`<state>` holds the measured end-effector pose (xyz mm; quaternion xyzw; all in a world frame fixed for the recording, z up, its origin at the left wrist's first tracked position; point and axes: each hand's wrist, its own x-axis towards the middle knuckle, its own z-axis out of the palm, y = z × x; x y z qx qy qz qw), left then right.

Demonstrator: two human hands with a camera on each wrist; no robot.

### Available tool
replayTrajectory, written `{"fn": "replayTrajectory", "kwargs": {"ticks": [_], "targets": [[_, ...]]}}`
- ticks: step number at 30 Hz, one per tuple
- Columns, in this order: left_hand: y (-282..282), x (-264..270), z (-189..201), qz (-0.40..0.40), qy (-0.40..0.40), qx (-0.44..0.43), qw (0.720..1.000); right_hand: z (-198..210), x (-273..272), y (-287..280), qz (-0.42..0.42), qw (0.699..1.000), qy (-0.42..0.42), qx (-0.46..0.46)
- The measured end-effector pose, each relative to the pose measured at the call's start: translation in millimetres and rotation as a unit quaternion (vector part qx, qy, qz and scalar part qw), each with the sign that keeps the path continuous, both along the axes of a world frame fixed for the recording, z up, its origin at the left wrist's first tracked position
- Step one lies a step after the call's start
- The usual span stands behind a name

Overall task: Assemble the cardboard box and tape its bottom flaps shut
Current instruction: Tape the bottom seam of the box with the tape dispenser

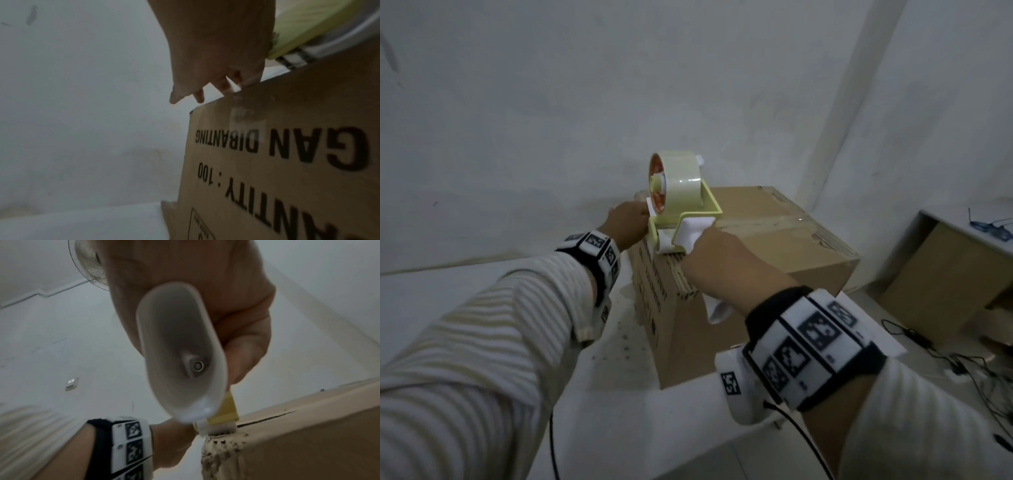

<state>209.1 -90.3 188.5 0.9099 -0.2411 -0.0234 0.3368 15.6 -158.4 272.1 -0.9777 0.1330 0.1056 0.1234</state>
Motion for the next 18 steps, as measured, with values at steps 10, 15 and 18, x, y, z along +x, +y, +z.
{"fn": "replayTrajectory", "kwargs": {"ticks": [10, 15, 18], "targets": [[10.8, -33.5, -1.8, 0.015, 0.028, 0.014, 0.999, -16.6, -11.9, 1.7, -0.064, 0.992, -0.081, 0.075], [0.6, -47.9, 8.8, 0.026, -0.01, 0.088, 0.996, -25.6, -41.1, -4.5, -0.027, 0.995, -0.083, 0.042], [-1.6, -46.6, 11.2, 0.029, -0.009, 0.099, 0.995, -33.1, -59.6, -4.1, -0.01, 0.997, -0.059, 0.053]]}}
